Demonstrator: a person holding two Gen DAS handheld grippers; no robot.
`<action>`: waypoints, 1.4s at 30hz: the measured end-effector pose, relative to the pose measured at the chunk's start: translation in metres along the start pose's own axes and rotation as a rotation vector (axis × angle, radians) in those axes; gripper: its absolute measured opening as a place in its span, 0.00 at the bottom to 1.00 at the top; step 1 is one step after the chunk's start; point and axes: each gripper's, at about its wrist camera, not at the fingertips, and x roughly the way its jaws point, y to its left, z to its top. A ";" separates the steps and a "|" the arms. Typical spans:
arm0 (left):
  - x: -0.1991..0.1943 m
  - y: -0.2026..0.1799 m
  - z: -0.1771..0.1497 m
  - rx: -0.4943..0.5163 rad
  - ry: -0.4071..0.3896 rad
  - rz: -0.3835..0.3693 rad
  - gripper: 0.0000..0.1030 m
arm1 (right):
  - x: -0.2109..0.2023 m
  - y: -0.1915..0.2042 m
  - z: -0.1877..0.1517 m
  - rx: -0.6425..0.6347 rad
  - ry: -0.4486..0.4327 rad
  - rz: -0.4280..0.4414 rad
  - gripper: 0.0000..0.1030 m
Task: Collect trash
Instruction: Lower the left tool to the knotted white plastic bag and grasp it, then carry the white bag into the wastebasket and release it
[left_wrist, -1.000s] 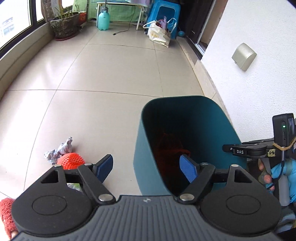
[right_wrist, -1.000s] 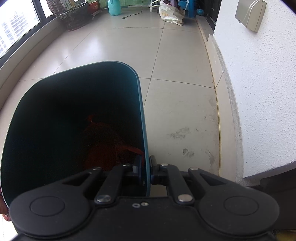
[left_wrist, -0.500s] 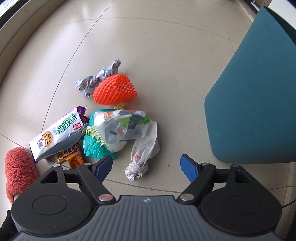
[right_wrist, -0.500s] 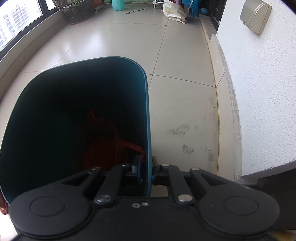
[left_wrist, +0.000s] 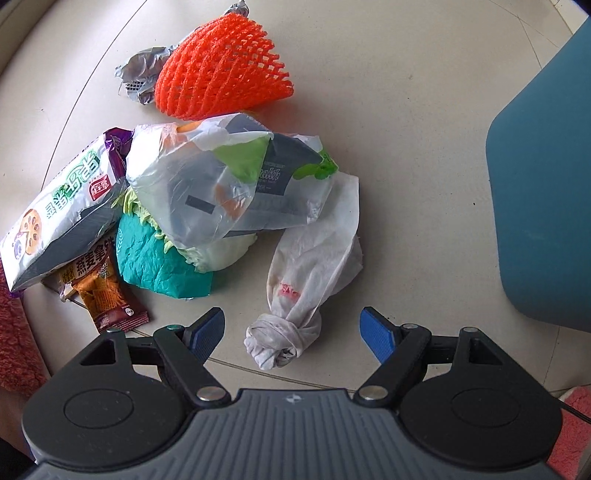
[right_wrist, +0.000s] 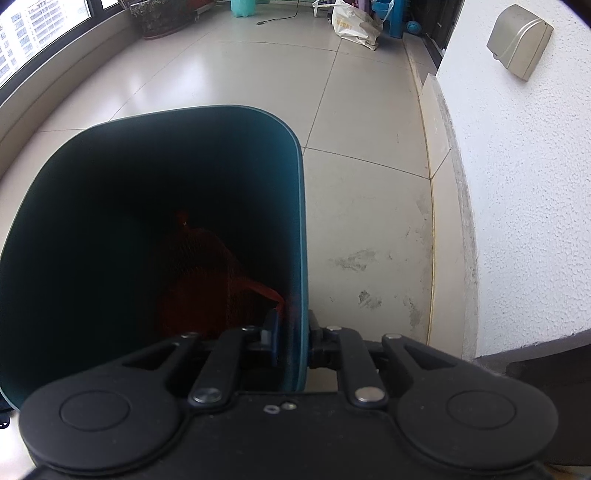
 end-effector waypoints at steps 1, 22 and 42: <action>0.004 0.001 0.001 -0.001 0.005 0.002 0.77 | 0.000 0.001 0.000 -0.003 0.001 -0.003 0.14; -0.045 -0.006 -0.006 -0.064 -0.038 0.003 0.28 | 0.001 -0.001 -0.001 0.008 -0.003 -0.005 0.05; -0.270 -0.060 -0.024 0.038 -0.357 -0.129 0.28 | 0.004 -0.017 -0.003 0.042 -0.001 0.022 0.03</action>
